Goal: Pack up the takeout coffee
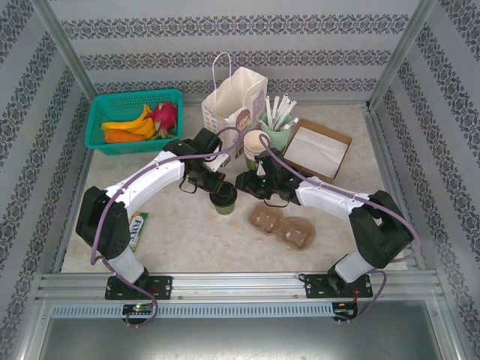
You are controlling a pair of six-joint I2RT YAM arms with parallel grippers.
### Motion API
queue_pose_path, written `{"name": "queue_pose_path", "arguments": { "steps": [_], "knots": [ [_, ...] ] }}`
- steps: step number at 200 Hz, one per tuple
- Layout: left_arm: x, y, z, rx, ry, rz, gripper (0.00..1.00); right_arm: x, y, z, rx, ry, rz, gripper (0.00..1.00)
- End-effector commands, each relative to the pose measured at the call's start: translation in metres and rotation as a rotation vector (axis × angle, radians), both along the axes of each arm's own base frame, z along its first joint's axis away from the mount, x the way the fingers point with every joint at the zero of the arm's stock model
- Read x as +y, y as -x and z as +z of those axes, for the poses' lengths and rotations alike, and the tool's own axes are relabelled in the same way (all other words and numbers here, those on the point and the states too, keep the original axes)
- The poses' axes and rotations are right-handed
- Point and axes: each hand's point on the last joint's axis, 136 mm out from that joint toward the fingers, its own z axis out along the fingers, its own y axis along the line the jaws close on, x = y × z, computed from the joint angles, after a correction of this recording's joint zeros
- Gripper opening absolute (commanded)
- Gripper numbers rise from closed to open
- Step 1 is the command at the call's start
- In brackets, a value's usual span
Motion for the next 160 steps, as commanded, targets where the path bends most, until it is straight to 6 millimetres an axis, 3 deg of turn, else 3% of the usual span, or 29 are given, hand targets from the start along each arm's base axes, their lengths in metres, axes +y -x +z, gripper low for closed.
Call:
{"name": "queue_pose_path", "arguments": {
  "steps": [1,40,87,160],
  "knots": [
    [-0.002,0.013,-0.01,0.014,-0.013,-0.019,0.0,0.015,0.001,0.006,0.016,-0.06,0.049,0.41],
    [-0.007,0.014,-0.014,0.004,0.015,0.013,0.0,0.02,0.006,-0.001,0.04,-0.076,0.061,0.42],
    [-0.003,0.013,-0.015,-0.016,-0.024,0.022,0.0,0.008,-0.001,0.025,-0.056,-0.066,0.018,0.41],
    [-0.006,0.014,-0.018,-0.013,-0.004,0.029,0.0,0.014,0.015,-0.01,0.03,-0.032,0.04,0.37]
  ]
}}
